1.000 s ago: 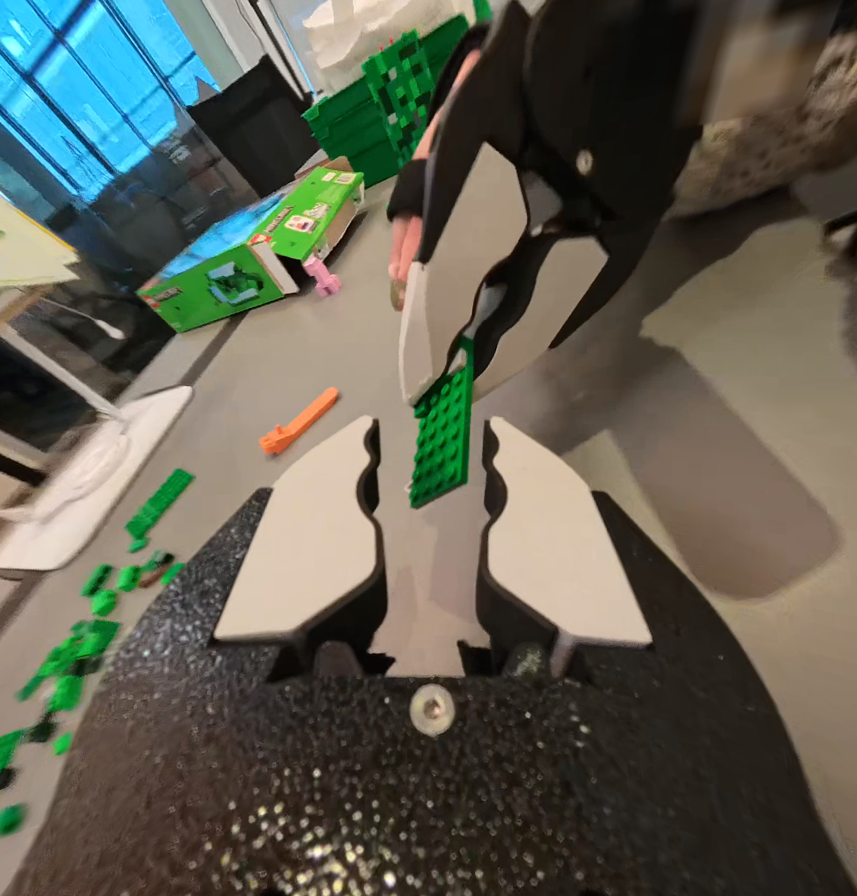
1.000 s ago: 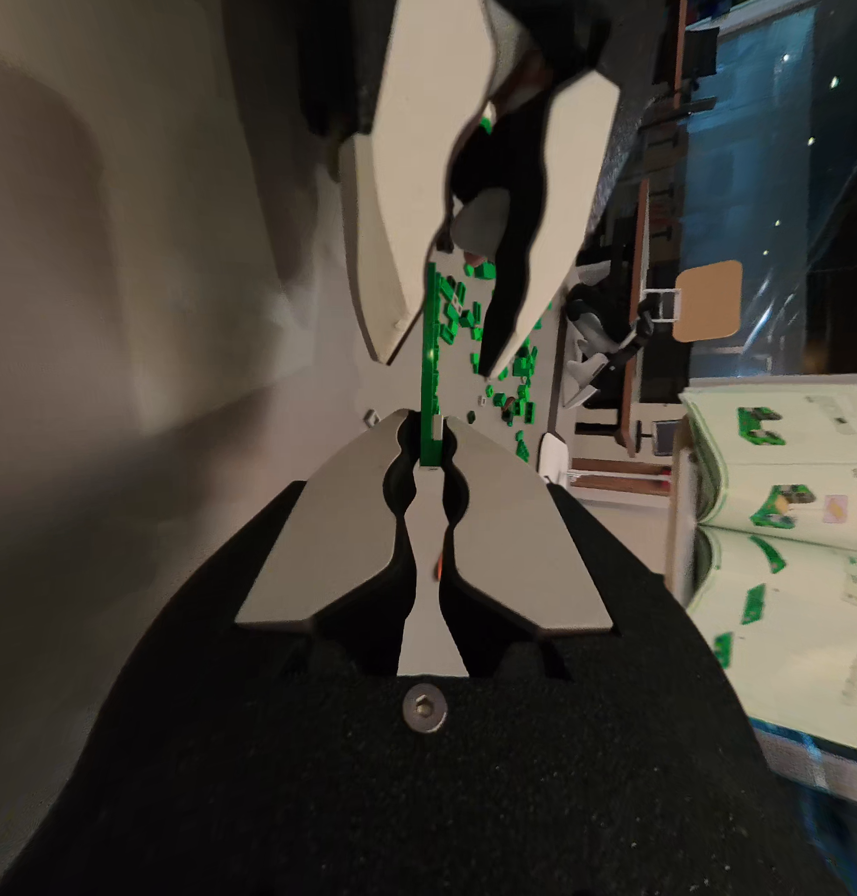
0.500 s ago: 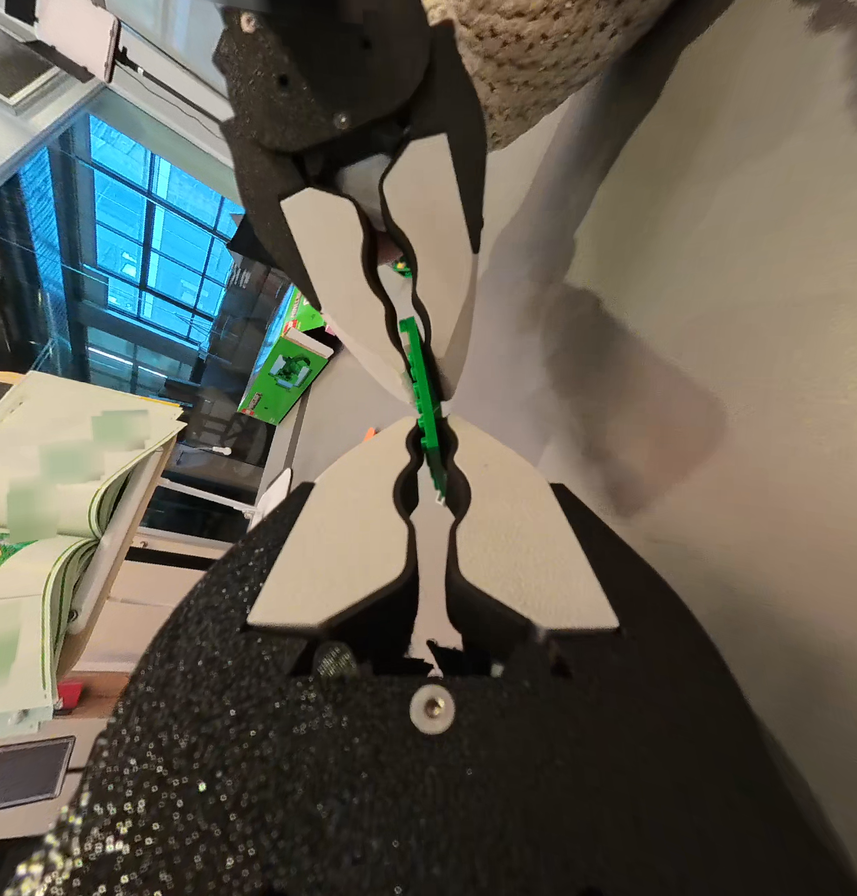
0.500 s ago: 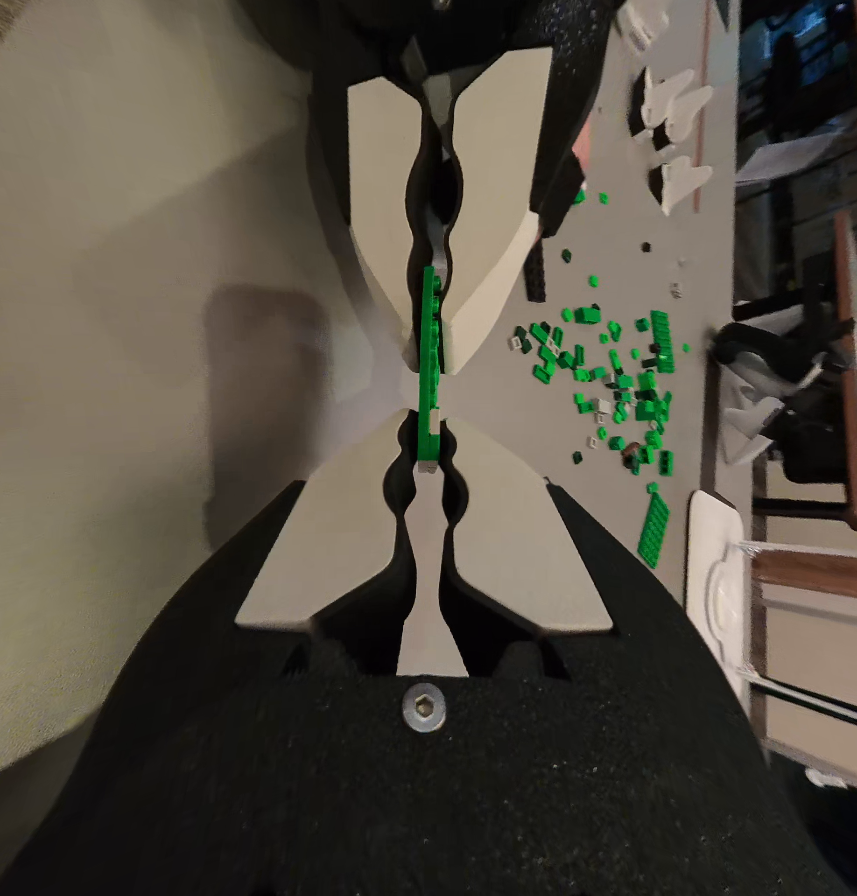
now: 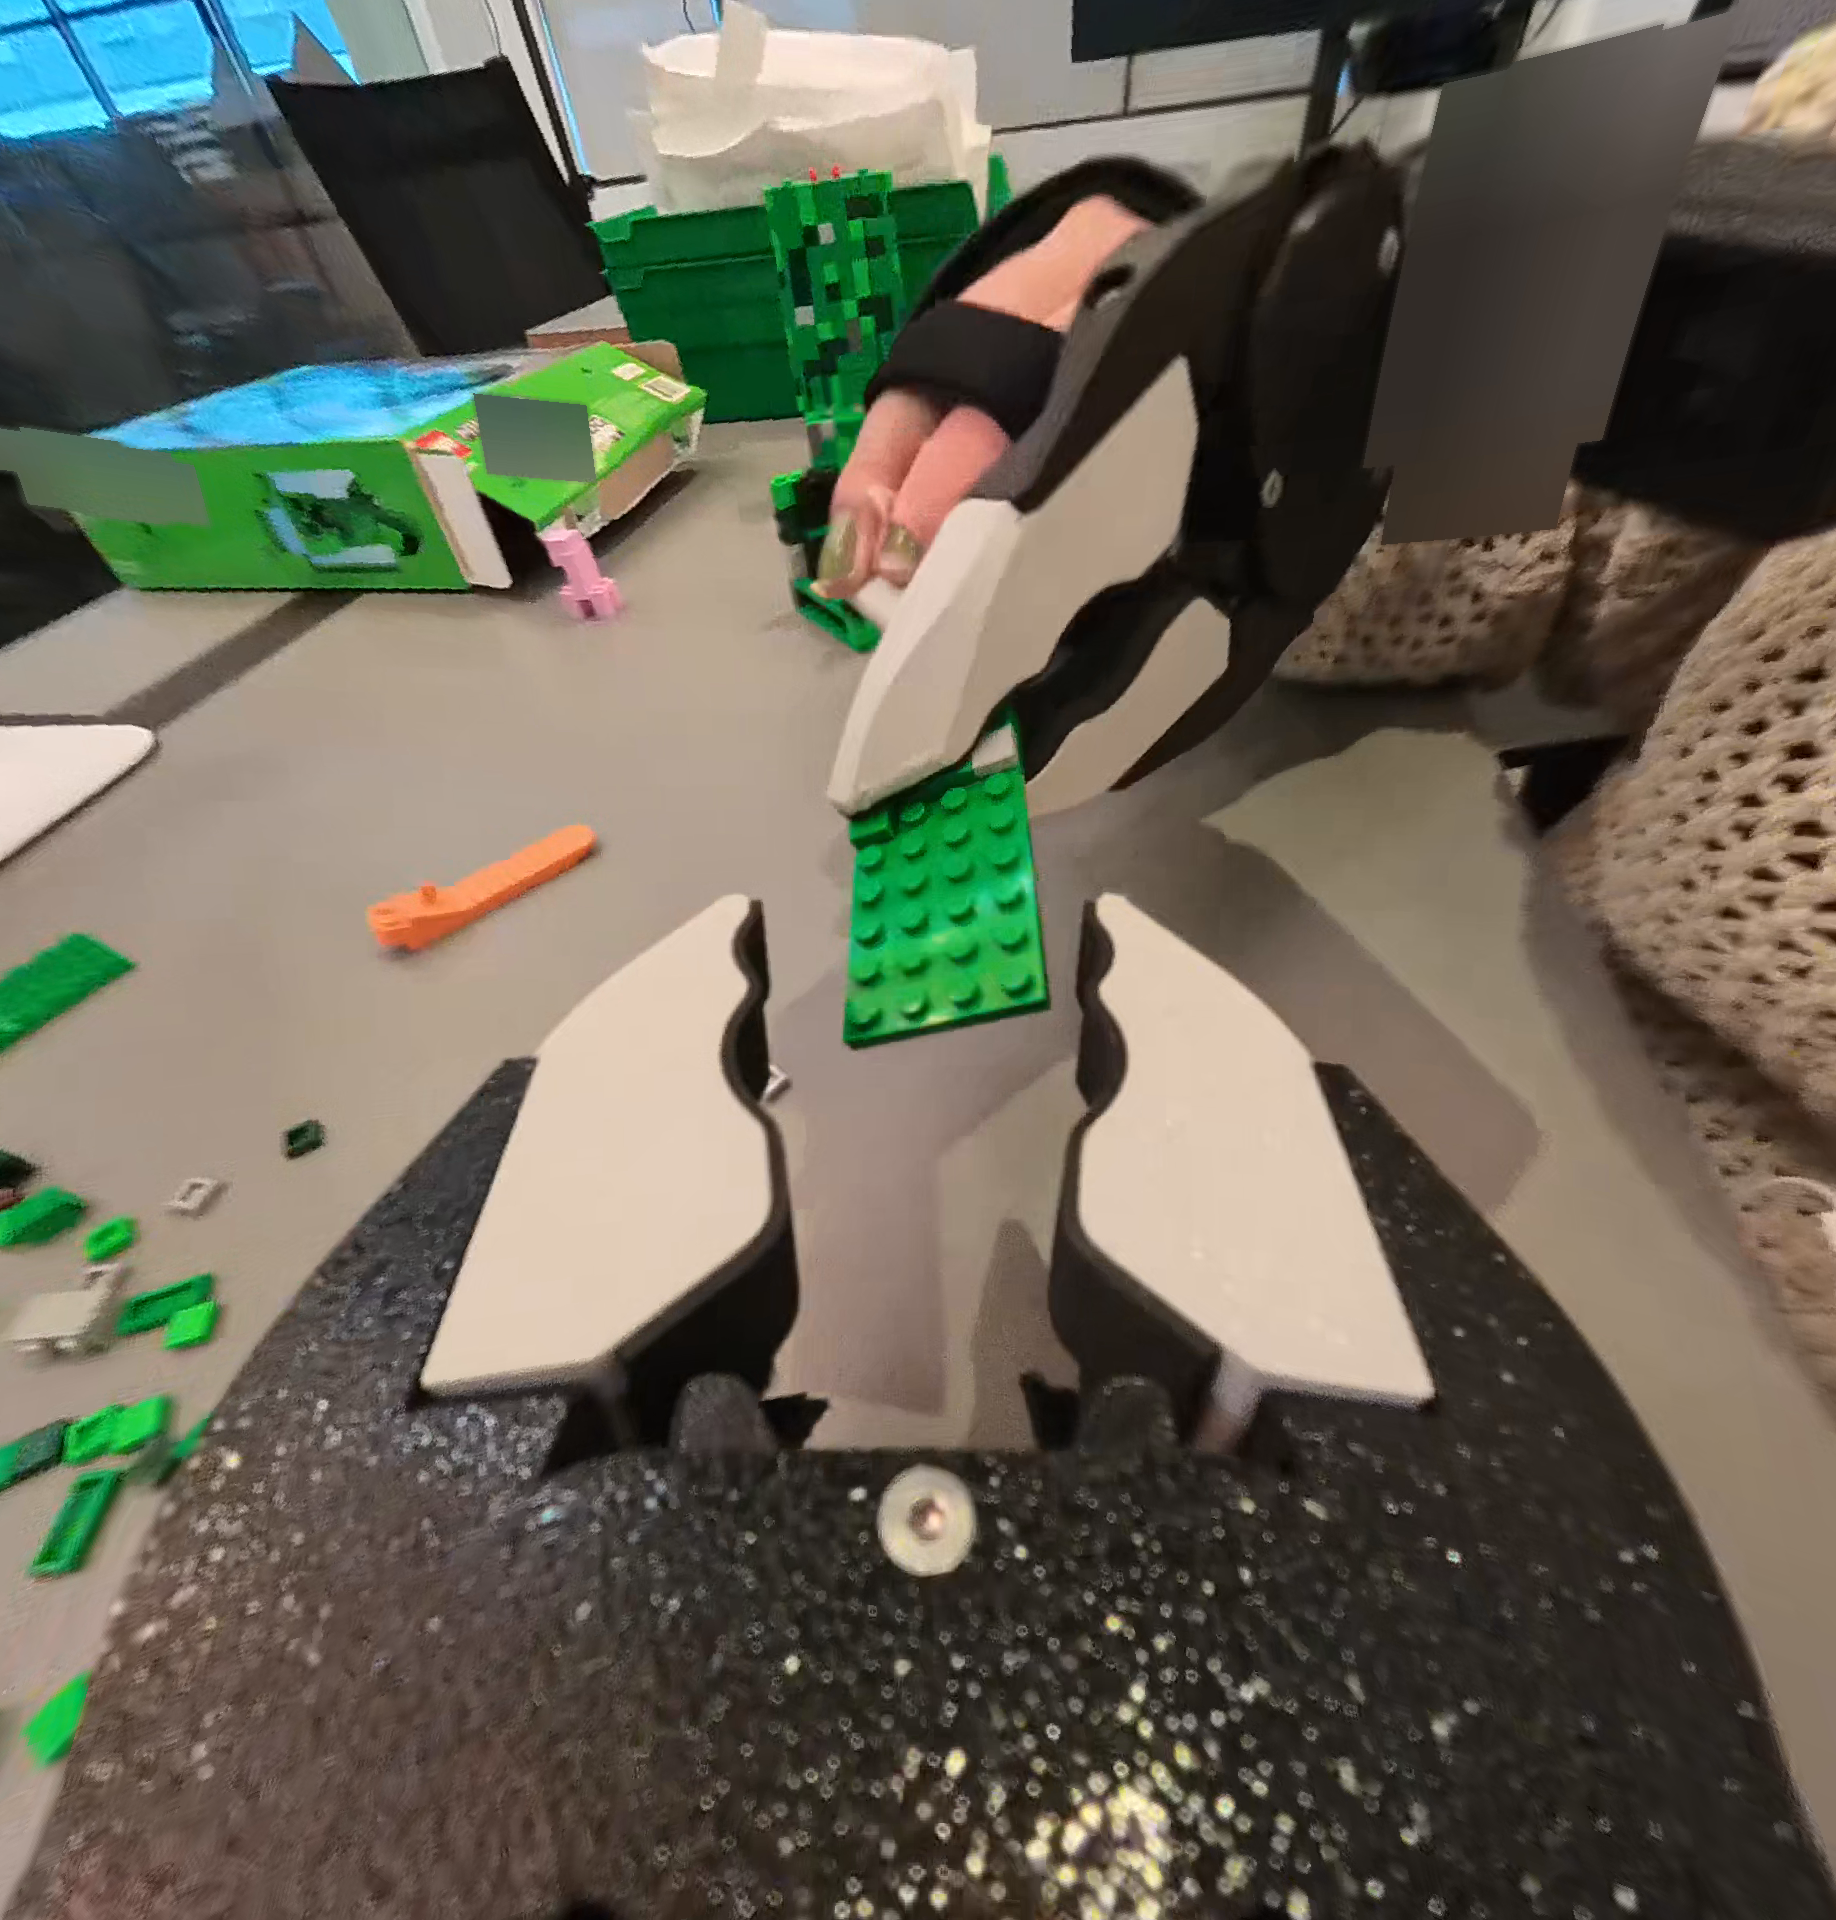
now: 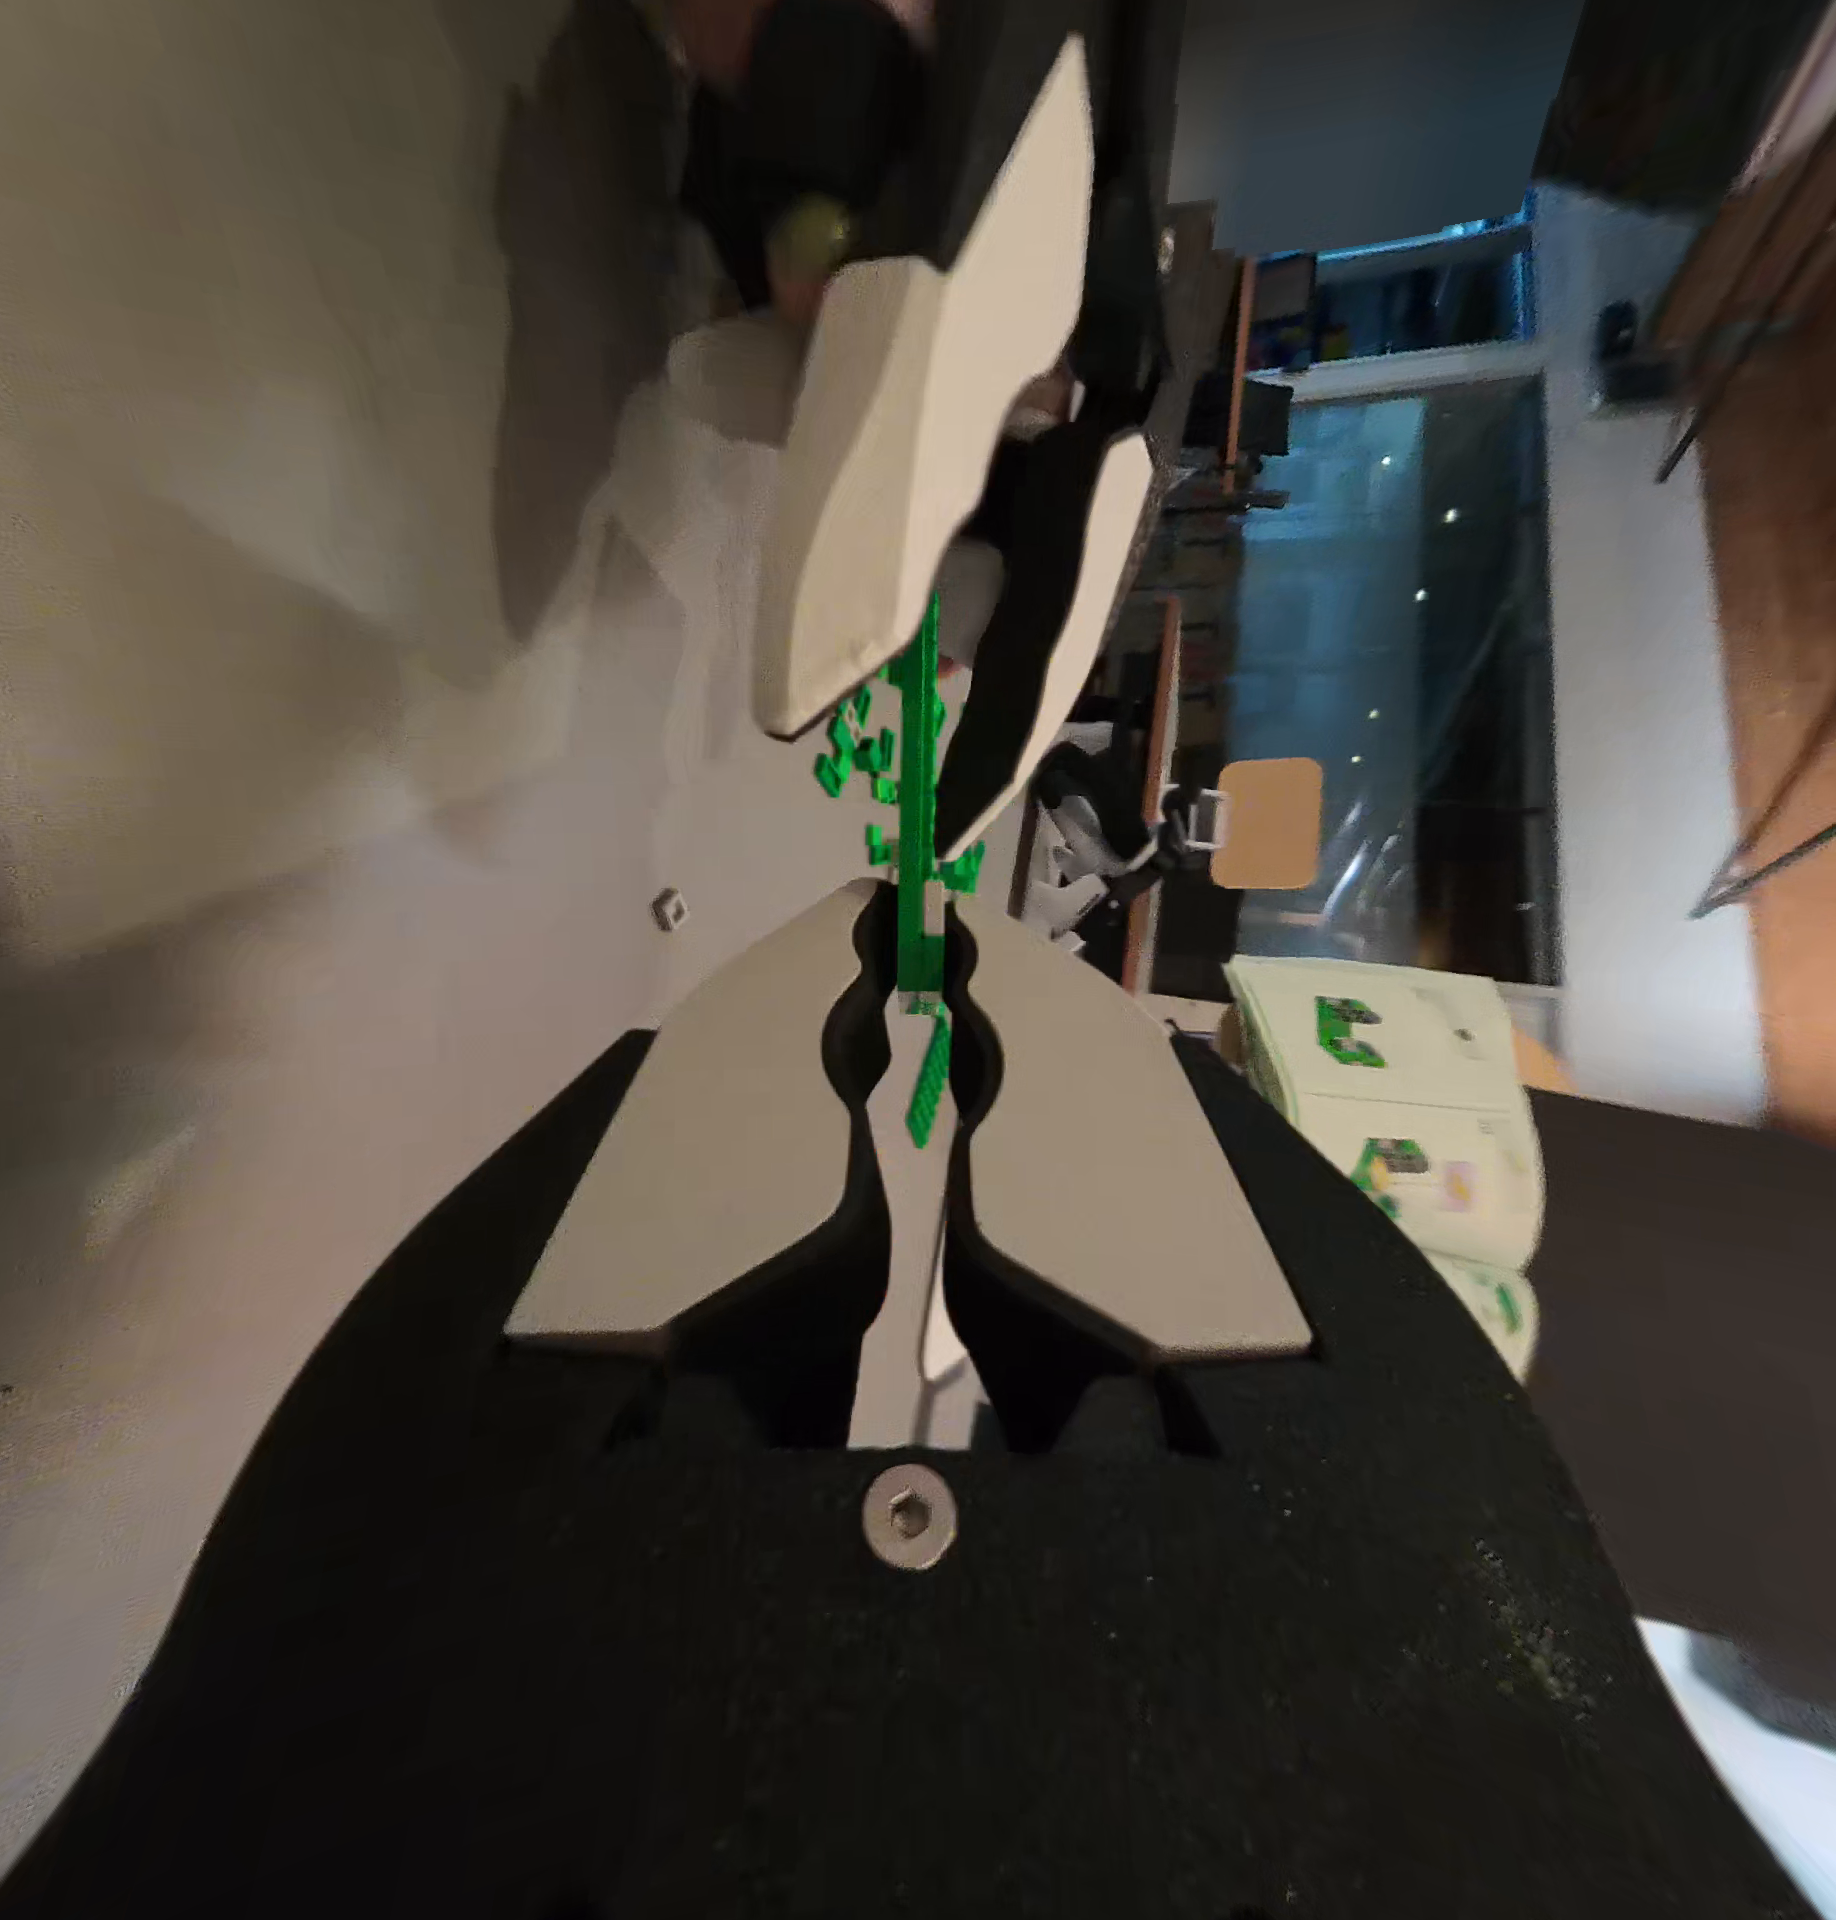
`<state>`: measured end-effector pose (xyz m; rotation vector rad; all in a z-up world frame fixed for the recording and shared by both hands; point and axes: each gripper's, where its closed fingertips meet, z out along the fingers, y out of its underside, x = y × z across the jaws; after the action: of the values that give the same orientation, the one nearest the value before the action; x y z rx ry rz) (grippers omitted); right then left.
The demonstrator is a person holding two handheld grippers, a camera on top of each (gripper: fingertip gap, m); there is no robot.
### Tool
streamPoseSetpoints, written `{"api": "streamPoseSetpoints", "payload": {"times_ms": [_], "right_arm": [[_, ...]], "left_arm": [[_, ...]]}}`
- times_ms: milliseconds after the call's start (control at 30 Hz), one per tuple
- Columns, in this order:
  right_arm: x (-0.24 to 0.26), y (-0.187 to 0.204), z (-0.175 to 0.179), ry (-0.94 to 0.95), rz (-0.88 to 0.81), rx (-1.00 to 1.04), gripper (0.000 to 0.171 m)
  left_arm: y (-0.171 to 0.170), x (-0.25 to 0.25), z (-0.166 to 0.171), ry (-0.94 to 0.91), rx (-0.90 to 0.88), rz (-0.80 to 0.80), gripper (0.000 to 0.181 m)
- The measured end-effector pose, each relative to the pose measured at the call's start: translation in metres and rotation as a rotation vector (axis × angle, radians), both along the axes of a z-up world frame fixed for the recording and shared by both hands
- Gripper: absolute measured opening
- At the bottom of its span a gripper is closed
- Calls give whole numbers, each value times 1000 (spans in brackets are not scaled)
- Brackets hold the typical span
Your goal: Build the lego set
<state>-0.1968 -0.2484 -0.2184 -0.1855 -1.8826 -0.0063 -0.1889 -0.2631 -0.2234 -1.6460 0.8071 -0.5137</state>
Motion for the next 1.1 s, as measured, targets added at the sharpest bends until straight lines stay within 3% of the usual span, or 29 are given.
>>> {"api": "streamPoseSetpoints", "payload": {"times_ms": [133,200,300,367,400,767,933,967,1033,1100], "right_arm": [[-3,-2,-1,12,4,103,6],[-3,-2,-2,11,6,101,6],[-5,-1,1,36,-21,-91,9],[-5,5,2,9,-73,-261,32],[-4,6,4,-1,-73,-300,34],[-2,-4,-14,-121,17,-112,8],[-2,-4,-17,-150,-9,-164,8],[-3,-3,-14,-123,-18,-216,11],[-4,11,-7,-75,-77,-313,50],[-2,26,1,5,-104,-447,60]], "left_arm": [[-3,2,-2,1,-5,-19,35],[-2,1,-3,27,13,-4,34],[-1,-1,-2,29,17,8,34],[1,-4,-5,50,8,21,33],[1,-4,-6,49,5,16,33],[-5,3,-14,98,-12,-34,32],[-5,3,-18,117,-30,-35,32],[-4,1,-17,107,-22,-25,32],[-1,-4,-17,134,-4,0,32],[3,-10,-17,167,22,28,33]]}}
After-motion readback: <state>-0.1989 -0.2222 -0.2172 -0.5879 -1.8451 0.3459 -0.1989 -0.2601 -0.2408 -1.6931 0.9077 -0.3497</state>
